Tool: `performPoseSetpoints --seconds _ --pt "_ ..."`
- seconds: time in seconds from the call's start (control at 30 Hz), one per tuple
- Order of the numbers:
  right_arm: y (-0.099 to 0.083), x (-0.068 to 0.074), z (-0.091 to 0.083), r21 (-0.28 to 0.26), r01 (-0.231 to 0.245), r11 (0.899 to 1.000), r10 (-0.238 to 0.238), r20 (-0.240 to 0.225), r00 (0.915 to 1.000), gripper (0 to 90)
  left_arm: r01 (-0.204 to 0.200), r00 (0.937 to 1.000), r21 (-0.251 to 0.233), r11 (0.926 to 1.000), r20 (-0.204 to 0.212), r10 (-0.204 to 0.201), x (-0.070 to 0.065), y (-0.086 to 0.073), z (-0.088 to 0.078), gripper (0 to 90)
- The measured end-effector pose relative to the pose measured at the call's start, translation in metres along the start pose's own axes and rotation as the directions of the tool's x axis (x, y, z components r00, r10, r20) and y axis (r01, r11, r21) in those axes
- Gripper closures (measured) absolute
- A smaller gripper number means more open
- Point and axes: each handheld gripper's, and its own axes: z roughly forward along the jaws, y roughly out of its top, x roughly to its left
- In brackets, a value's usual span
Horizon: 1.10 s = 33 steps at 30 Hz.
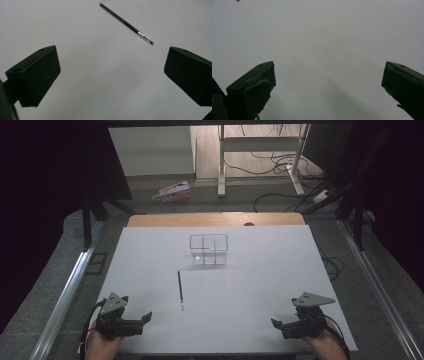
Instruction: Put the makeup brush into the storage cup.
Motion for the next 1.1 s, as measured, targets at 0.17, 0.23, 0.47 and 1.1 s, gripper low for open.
performPoseSetpoints --seconds 0.17,0.23,0.47,1.1 --pt "0.0 0.001 0.002 0.02 0.005 1.0 -0.005 0.0 1.0 0.0 -0.016 0.9998 0.012 0.9998 -0.008 0.016 -0.002 0.001 0.001 0.8" --pt "0.001 0.001 0.002 0.018 0.005 1.0 -0.005 0.0 1.0 0.0 -0.014 0.9999 0.02 0.9997 0.0 0.014 -0.002 0.002 0.002 0.9" --pt "0.001 -0.001 0.001 0.018 -0.015 1.0 0.015 -0.003 0.9999 0.0 0.001 1.0 0.044 0.999 0.005 -0.001 -0.003 0.005 0.006 1.5" --pt "0.004 0.0 0.002 0.027 0.033 0.999 -0.033 0.024 0.9992 0.0 -0.025 0.9995 0.003 0.9997 0.019 0.025 -0.002 0.023 0.011 0.0"
